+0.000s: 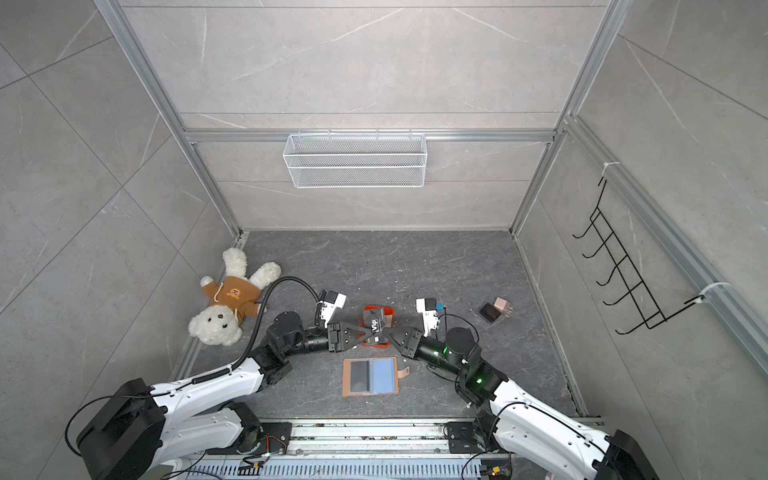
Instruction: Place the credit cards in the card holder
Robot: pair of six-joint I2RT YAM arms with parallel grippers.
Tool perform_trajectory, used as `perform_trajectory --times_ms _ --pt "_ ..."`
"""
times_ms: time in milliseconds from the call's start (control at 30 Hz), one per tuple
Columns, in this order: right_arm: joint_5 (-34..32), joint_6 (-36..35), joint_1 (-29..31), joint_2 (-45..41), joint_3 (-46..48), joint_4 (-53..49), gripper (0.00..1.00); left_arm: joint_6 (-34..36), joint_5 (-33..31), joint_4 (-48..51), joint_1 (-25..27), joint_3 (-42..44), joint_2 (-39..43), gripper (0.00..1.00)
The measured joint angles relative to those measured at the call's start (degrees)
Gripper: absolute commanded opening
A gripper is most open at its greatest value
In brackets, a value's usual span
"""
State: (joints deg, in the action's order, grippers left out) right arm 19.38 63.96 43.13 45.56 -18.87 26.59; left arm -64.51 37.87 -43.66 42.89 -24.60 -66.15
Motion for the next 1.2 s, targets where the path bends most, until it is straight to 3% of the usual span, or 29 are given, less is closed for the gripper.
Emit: perform_trajectory --times_ms 867,1200 --pt "0.59 2.1 0.0 0.68 2.51 4.04 0.0 -5.77 1.95 -9.18 -1.68 1.31 -5.31 0.08" --pt "-0.57 2.03 0.0 0.28 2.6 -1.2 0.16 -5.38 2.62 -8.22 -1.68 1.33 -6.78 0.02"
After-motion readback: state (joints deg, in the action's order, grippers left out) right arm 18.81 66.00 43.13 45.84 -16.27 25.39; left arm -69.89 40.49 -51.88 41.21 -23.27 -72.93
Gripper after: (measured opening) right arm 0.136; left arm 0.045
